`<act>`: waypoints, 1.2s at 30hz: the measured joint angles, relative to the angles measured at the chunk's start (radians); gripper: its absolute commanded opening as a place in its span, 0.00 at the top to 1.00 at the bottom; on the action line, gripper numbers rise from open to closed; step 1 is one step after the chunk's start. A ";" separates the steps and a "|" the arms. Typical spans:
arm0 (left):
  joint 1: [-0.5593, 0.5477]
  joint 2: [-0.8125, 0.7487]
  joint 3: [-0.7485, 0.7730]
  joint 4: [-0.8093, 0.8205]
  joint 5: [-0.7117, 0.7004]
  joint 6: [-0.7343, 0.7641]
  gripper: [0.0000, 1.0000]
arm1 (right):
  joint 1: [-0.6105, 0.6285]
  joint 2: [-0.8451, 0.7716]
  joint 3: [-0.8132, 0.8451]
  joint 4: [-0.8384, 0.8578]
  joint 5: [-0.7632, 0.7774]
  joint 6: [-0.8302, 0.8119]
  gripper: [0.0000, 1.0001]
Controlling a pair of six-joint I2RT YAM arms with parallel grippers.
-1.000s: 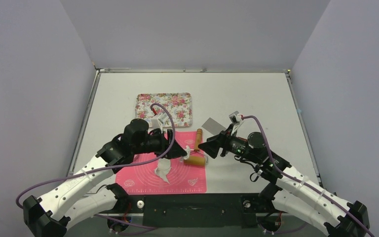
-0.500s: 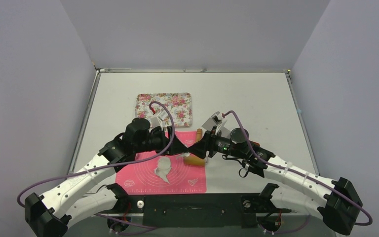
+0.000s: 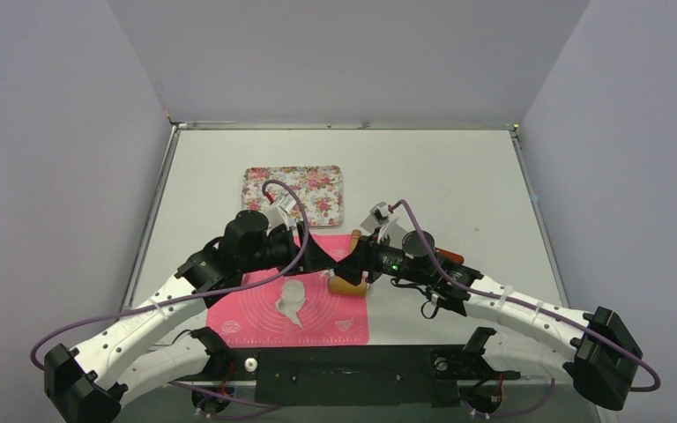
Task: Roll out the dumpling wrappers from the dough
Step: Place the dumpling wrapper on the work surface.
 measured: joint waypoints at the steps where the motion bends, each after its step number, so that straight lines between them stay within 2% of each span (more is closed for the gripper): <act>1: 0.000 0.000 0.000 0.000 -0.008 -0.006 0.46 | 0.001 0.002 0.000 0.000 0.006 0.000 0.45; 4: 0.002 0.002 0.000 -0.002 -0.042 -0.038 0.46 | 0.003 0.001 0.000 -0.011 0.052 0.001 0.36; 7: 0.019 0.005 0.000 -0.034 -0.138 -0.111 0.46 | 0.027 -0.013 0.000 -0.079 0.218 0.004 0.32; 11: 0.040 0.006 0.000 -0.114 -0.292 -0.259 0.46 | 0.078 -0.038 0.000 -0.182 0.457 0.003 0.31; 15: 0.041 0.033 0.003 -0.190 -0.389 -0.382 0.46 | 0.154 -0.062 0.000 -0.178 0.596 -0.049 0.32; 21: 0.041 0.117 0.057 -0.277 -0.416 -0.506 0.46 | 0.282 -0.033 0.000 0.024 0.660 -0.179 0.36; 30: 0.033 0.106 0.060 -0.276 -0.383 -0.634 0.45 | 0.308 0.192 0.067 0.146 0.729 -0.240 0.41; 32: 0.029 0.101 0.060 -0.276 -0.382 -0.645 0.45 | 0.308 0.223 0.081 0.156 0.750 -0.240 0.44; 36: 0.025 0.099 0.060 -0.276 -0.378 -0.659 0.45 | 0.308 0.274 0.115 0.186 0.775 -0.237 0.57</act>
